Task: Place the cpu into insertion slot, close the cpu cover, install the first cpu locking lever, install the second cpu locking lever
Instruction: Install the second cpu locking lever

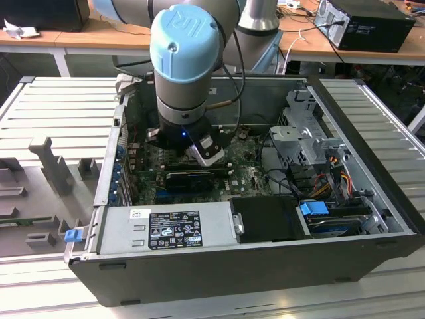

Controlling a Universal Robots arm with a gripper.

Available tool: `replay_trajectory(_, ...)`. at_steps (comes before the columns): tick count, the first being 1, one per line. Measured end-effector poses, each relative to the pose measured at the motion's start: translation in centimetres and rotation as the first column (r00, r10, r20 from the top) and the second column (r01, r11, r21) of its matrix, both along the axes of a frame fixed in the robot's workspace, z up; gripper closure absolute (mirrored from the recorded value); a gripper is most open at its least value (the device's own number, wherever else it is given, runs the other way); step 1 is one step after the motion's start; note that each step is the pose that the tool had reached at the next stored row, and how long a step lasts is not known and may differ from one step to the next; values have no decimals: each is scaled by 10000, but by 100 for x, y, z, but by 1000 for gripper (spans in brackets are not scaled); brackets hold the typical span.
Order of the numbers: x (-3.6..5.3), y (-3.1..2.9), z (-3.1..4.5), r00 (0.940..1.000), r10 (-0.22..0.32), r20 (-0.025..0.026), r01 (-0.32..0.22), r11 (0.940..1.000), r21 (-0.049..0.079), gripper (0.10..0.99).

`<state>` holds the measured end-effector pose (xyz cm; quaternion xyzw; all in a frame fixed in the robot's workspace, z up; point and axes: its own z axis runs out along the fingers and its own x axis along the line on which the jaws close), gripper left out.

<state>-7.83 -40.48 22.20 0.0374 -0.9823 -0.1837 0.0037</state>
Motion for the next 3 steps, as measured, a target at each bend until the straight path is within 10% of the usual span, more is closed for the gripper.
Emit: replay_trajectory(3,0,1,48,10000,1,1,-1,10000,3,980)
